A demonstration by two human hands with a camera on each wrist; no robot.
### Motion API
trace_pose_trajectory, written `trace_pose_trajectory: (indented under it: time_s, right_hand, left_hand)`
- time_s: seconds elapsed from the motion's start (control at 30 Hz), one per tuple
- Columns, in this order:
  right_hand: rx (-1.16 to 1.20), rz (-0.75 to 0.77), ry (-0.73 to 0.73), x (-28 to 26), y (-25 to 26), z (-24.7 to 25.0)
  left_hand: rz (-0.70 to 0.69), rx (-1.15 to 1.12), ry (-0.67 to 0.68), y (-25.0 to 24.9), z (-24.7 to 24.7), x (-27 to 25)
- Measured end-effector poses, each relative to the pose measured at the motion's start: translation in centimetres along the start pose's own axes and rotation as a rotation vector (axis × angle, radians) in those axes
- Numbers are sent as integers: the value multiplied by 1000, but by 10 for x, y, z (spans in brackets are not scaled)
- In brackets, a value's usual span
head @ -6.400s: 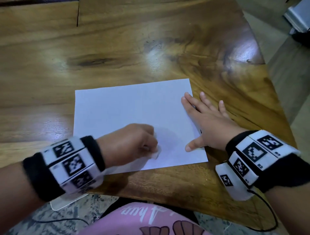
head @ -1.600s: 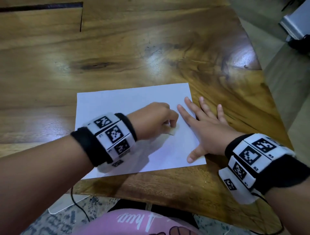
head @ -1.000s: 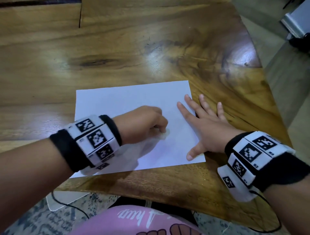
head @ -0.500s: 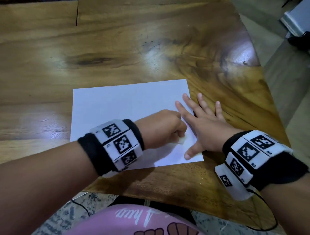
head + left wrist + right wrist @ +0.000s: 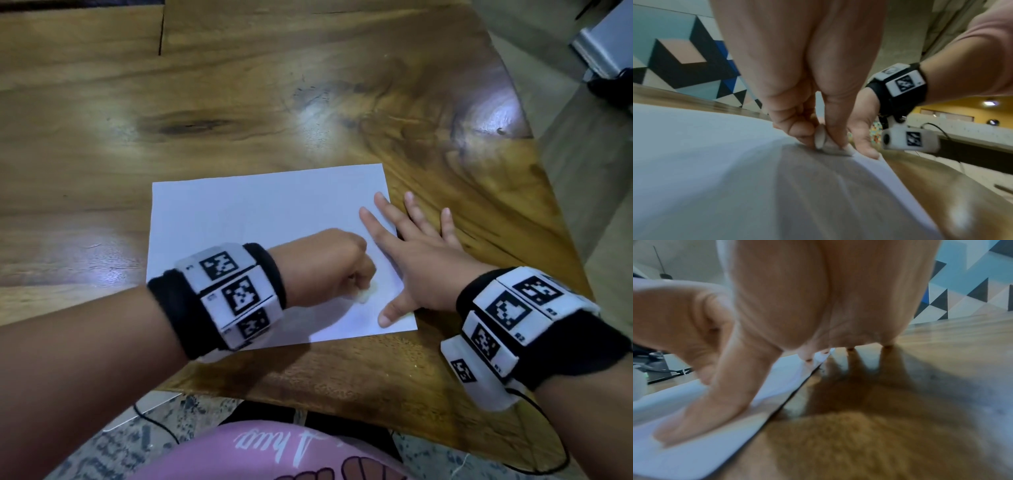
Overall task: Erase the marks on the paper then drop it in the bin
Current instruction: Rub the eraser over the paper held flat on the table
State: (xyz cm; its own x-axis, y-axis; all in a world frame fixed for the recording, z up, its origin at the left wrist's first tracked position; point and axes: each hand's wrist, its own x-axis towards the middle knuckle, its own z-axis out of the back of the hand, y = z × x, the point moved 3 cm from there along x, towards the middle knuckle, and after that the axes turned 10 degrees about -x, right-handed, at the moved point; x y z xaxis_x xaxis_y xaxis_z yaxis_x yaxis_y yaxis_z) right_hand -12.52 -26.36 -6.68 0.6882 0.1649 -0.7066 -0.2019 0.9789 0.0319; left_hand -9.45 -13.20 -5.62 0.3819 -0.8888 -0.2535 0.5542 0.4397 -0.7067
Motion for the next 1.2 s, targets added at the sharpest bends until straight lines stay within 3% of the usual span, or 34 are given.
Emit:
trace_pose_trajectory:
  time_s: [0.2, 0.37, 0.5, 0.67, 0.83, 1.0, 1.1, 1.2]
  right_hand:
    - [-3, -2, 5, 0, 0, 0]
    - [-6, 0, 9, 0, 1, 1]
    - [-12, -1, 1, 0, 1, 0]
    - [-8, -5, 11, 0, 1, 1]
    - [2, -1, 11, -2, 2, 1]
    - [-9, -3, 18, -1, 1, 2]
    - [-12, -4, 23, -1, 1, 1]
    - [-15, -1, 26, -1, 1, 2]
  left_hand:
    - [79, -76, 145, 23, 0, -53]
    - [53, -42, 7, 5, 7, -16]
    - [77, -57, 12, -10, -5, 8]
    - [109, -102, 211, 1, -12, -20]
    - [53, -53, 5, -8, -8, 0]
    - [49, -67, 58, 1, -12, -21]
    - [171, -119, 162, 9, -9, -40]
    - [90, -55, 63, 7, 2, -26]
